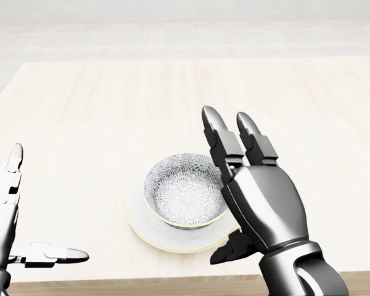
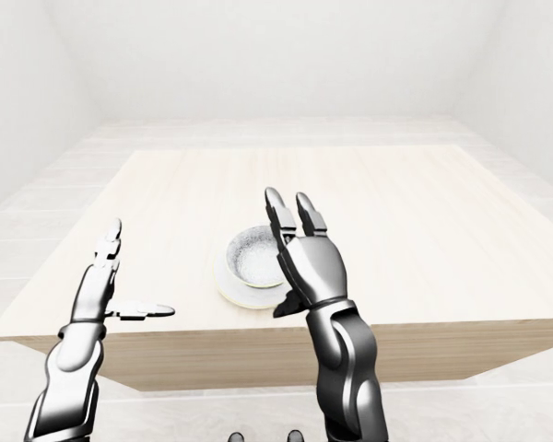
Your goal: Put the bowl on the plate.
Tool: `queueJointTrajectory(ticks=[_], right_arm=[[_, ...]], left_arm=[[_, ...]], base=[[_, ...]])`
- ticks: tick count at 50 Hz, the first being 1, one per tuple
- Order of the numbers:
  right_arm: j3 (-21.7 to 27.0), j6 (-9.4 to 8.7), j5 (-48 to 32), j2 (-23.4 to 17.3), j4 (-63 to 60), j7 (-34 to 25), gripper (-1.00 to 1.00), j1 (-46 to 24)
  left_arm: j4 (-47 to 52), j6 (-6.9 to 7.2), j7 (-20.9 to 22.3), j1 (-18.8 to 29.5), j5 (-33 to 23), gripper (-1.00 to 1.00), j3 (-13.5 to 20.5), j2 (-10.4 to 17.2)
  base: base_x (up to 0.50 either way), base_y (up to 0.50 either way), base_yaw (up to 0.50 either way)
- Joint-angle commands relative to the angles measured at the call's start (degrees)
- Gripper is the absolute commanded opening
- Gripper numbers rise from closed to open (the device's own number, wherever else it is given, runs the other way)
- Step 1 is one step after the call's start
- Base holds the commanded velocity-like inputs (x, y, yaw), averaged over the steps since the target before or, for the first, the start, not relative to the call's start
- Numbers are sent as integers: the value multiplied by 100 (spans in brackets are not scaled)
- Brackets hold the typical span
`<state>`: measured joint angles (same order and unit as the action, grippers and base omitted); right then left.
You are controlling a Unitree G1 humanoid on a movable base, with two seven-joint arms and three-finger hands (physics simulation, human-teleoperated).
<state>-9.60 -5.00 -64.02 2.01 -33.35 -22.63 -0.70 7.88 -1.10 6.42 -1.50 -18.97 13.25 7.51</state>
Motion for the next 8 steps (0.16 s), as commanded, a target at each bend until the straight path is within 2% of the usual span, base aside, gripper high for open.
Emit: queueJointTrajectory(ticks=[1,8], right_arm=[[35,0,-11,-61,-471,-127,100,175],[3,0,-39,-78,-449,-116,100,239]], left_arm=[[154,30,44,-82,36,100,38,-28],[113,-12,26,-88,10,100,36,-36]], base=[[0,0,0],[0,0,0]])
